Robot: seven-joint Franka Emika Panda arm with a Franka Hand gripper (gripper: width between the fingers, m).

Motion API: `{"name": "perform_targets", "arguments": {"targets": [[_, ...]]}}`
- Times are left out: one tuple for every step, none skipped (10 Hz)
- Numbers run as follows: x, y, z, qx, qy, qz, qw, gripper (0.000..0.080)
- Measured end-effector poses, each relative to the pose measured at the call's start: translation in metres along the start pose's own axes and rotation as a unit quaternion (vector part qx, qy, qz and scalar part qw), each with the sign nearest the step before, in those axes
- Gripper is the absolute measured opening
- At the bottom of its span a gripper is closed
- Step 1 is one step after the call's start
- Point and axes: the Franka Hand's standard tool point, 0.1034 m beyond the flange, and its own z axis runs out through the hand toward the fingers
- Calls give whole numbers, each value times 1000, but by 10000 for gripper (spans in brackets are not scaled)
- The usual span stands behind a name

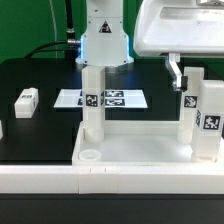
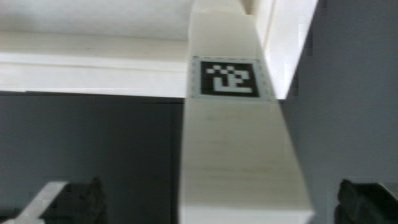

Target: Assemble desk

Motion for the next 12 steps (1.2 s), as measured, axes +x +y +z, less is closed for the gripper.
{"name": "perform_targets", "arguments": {"targets": [[4, 4, -2, -2, -33, 5, 999, 649], [8, 4, -3, -3, -55, 7, 998, 649], [9, 5, -3, -6, -93, 9, 996, 649], [20, 8, -1, -9, -109, 13, 994, 649], [26, 7, 3, -11, -108, 19, 994, 649], [25, 5, 8, -11, -106, 21, 994, 649], [25, 1, 12, -7, -99, 27, 995, 649], [21, -7, 14, -5, -101, 29, 995, 649], [18, -10, 14, -5, -103, 27, 994, 649], [18, -9, 15, -5, -104, 27, 994, 649], [18, -9, 15, -6, -104, 34, 994, 649], [18, -9, 15, -6, -104, 42, 994, 524]]}}
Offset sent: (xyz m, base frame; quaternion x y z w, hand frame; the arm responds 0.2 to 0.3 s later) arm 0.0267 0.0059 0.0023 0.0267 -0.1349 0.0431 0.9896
